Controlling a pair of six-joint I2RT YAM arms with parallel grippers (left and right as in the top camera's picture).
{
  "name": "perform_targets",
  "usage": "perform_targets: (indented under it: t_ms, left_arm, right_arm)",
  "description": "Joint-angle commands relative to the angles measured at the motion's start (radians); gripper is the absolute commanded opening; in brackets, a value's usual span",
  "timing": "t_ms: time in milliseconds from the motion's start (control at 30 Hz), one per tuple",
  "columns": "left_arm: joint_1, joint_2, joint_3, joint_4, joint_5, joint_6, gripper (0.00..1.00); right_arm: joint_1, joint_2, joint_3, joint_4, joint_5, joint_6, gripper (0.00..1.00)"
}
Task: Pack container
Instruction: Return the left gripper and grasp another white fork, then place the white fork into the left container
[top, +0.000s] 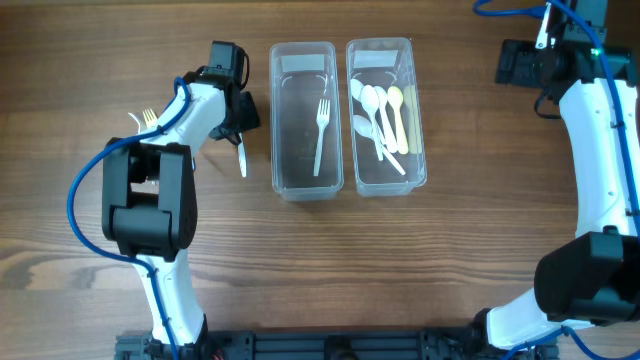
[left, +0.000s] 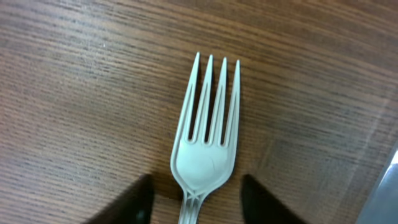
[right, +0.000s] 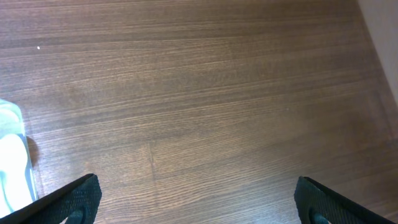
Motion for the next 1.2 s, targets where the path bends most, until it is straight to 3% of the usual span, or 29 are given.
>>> perform_targets:
  t_ms: [0,67,400,800,1000,1167]
  left_arm:
    - [0.007,0.024,-0.006,-0.001,-0.010,0.008,0.28]
    - [0.007,0.024,-0.006,-0.010,-0.010,0.008,0.21]
    - [0.008,-0.011,-0.005,-0.028,-0.010,0.008,0.04]
    - [-0.002,-0.330,-0.005,-0.044,0.006,0.007,0.04]
    - [-0.086,-0.509,-0.005,-0.034,0.085,0.003,0.04]
    - [-0.193,-0.516,-0.005,-0.035,0.085,0.004,0.04]
  right_arm:
    - [0.002,-0.005,0.011,0.001,0.017,-0.009,1.00]
    - [0.002,-0.005,0.011,0.001,0.017,-0.009,1.00]
    - [0.002,-0.005,0.011,0.001,0.017,-0.009,1.00]
    - [0.002,-0.005,0.011,0.001,0.017,-0.010,1.00]
    - [0.002,-0.005,0.011,0.001,0.017,-0.009,1.00]
    - [0.002,-0.005,0.011,0.001,0.017,-0.009,1.00]
